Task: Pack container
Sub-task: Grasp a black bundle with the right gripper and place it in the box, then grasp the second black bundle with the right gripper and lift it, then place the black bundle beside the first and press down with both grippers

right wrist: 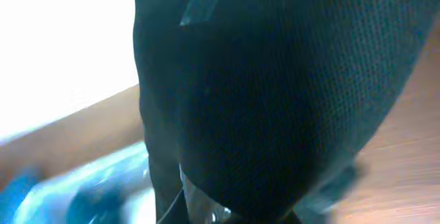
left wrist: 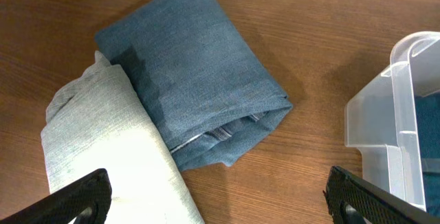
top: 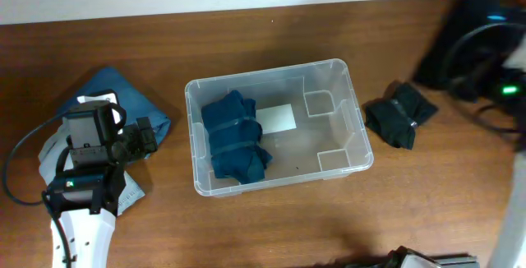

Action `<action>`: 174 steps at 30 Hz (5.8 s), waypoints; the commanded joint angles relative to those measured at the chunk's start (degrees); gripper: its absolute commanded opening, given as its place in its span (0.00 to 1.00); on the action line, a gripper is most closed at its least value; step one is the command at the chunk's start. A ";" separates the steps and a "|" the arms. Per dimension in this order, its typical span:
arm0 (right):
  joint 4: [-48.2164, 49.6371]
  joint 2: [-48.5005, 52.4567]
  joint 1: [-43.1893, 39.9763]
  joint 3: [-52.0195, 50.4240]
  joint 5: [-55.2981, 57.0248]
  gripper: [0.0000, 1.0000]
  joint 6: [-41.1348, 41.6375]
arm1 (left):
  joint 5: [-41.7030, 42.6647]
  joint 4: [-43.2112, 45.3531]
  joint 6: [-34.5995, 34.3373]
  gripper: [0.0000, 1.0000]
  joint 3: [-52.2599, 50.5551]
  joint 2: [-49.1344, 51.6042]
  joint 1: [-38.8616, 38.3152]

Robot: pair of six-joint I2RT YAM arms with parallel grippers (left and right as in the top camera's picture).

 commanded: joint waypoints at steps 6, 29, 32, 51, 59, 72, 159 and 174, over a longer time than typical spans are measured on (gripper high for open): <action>-7.54 9.33 31.82 -5.84 9.42 0.10 -1.01 | -0.39 0.22 -0.52 0.99 1.01 0.13 0.28; -11.87 11.15 39.76 14.84 33.97 0.99 -1.97 | -0.39 0.22 -0.52 0.99 1.01 0.13 0.28; -11.43 9.81 31.50 14.86 33.86 0.98 1.38 | -0.39 0.20 -0.52 0.99 1.01 0.13 0.28; 2.36 35.41 2.91 -9.66 5.40 0.97 -0.94 | -0.39 0.20 -0.55 0.99 1.01 0.13 0.28; 3.23 38.32 4.79 -9.60 5.22 0.15 -0.96 | -0.39 0.20 -0.55 0.99 1.01 0.13 0.28; -3.32 10.69 5.81 0.66 5.62 0.04 -3.32 | -0.42 0.22 -0.52 0.99 1.01 0.13 0.28; -20.83 6.19 33.48 9.64 27.02 0.99 -8.26 | 5.64 12.35 1.31 0.99 4.61 7.28 -7.19; -21.00 6.21 32.46 9.64 26.23 0.99 -8.28 | 22.14 -8.11 -10.84 0.99 -0.74 8.98 42.32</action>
